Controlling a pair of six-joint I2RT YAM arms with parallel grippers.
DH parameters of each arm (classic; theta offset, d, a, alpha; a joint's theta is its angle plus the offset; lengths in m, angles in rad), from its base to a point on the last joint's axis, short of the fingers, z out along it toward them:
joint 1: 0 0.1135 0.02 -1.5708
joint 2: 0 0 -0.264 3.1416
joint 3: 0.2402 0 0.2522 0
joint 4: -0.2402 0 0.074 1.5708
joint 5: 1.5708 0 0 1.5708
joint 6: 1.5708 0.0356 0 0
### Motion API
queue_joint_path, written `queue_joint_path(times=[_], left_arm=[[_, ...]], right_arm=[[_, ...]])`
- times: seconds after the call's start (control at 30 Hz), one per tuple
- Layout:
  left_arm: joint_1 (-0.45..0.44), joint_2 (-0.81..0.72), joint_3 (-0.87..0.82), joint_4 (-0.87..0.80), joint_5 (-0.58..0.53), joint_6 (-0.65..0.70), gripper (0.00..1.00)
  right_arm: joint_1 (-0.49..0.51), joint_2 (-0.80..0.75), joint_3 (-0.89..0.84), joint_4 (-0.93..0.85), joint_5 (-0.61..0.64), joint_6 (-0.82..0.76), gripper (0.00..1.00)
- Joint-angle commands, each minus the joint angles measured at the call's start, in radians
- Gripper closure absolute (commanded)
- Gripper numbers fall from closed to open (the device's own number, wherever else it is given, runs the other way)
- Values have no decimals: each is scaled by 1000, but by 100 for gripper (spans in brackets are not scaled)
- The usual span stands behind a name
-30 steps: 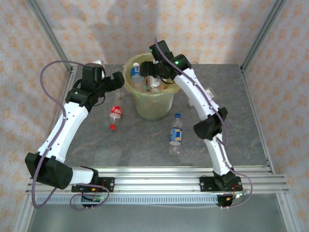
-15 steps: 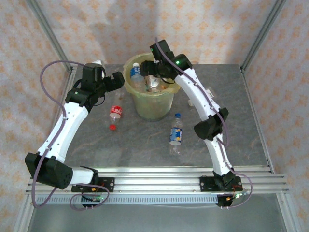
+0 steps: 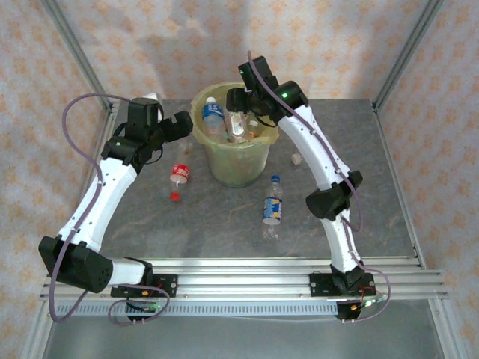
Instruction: Put the plastic bottles in the bin
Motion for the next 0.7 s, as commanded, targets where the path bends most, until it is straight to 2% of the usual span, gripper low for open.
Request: queue_joint_path(times=[0.0,0.2,0.37,0.5,0.67], left_arm=[[4,-4,-14,10,-1,-6,0],[5,2,-16,11,-4,-6,0],[4,18,-20,17,-4,-7,0],[4,38,-23,14,-27,-1,0],[5,71,-33,7,-70,5,0]], right_arm=[[7,16,8,-61,109,-2,36],[8,22,-15,-79,112,-5,38],[25,30,-55,-93,122,-4,44],[36,46,-59,-97,123,-8,49],[36,61,-44,-74,119,-26,49]])
